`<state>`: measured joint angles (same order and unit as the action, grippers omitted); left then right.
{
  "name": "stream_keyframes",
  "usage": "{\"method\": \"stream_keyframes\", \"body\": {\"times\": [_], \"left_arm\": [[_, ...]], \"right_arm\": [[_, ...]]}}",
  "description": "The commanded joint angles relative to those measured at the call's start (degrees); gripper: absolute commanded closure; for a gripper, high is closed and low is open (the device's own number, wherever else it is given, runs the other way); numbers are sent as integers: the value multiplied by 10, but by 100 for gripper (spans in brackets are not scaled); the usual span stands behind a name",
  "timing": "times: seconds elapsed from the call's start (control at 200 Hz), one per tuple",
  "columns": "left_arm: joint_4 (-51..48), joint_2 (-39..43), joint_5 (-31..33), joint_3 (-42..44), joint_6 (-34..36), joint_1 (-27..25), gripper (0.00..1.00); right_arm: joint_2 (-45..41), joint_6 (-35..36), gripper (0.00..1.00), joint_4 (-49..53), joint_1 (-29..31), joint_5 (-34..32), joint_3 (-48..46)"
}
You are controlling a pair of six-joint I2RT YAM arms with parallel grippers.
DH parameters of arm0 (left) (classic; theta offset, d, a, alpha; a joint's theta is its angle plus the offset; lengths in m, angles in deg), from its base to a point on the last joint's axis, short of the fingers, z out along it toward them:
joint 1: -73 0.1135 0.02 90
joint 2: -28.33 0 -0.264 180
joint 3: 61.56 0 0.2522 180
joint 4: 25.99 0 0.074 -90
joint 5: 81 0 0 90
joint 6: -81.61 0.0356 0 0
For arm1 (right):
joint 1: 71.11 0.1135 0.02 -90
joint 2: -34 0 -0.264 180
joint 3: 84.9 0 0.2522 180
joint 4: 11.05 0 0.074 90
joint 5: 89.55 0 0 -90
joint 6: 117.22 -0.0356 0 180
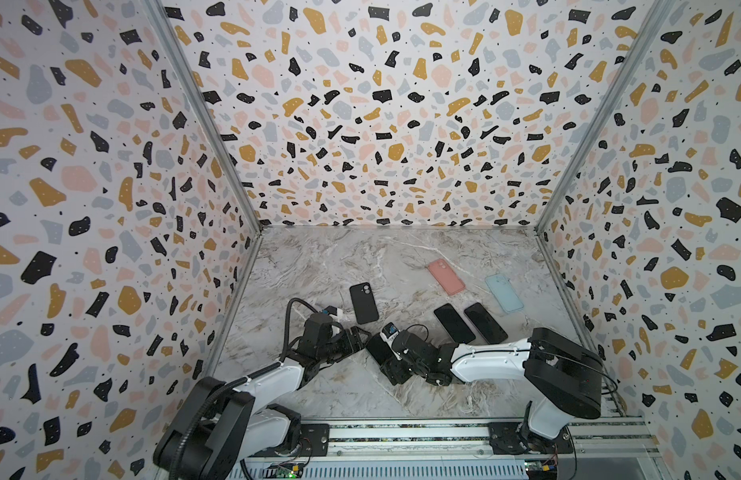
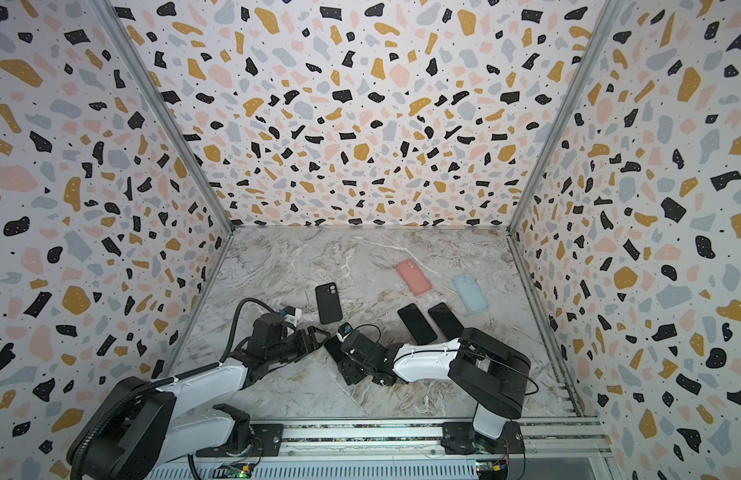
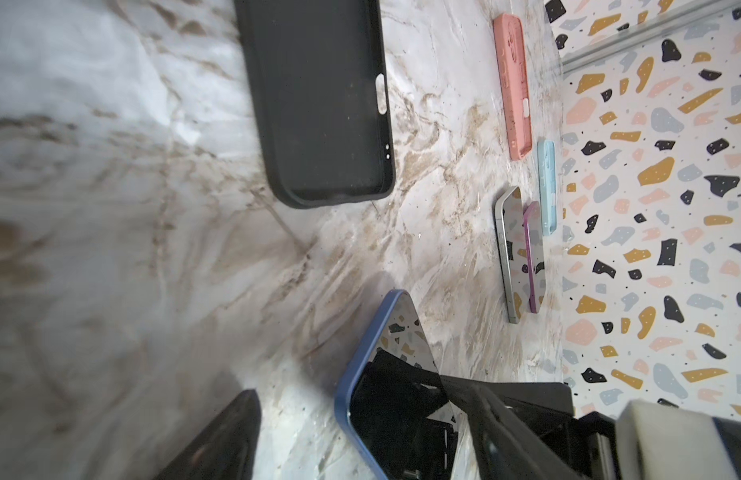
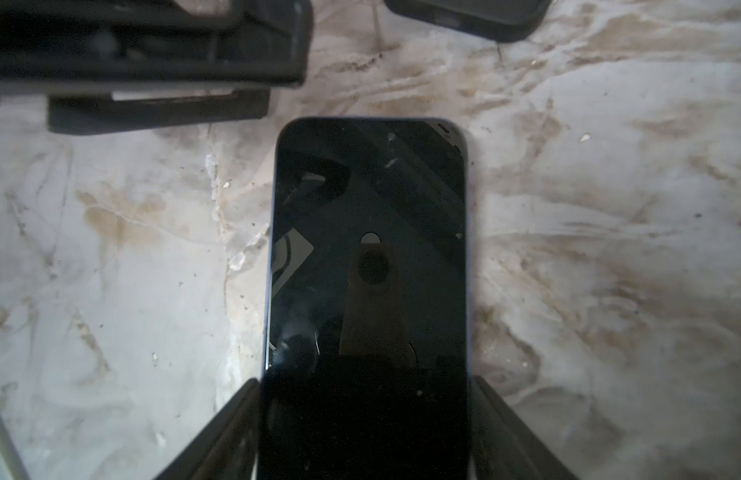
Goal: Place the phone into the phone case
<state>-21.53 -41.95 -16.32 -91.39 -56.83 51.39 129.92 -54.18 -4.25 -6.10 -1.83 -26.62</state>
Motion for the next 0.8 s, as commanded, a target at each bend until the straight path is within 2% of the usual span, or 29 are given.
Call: {"method": "stream_keyframes", "body": {"times": [0.0,0.105,0.26,0.796], "left_arm": [[77,-24,-28,14,-7,-3,30],[107,-39,-43,19,-6,-5,45],[142,-53,-58,31,-12,-7,59],[216,-92,-80,53,-18,-13,84]], "right_arm": [[-11,1,47,-5,-5,43,-19],[-18,-1,48,-19,-9,48,-30],[-19,-1,48,-26,-13,51,-36],[-6,2,50,-27,-15,52,-26]]}}
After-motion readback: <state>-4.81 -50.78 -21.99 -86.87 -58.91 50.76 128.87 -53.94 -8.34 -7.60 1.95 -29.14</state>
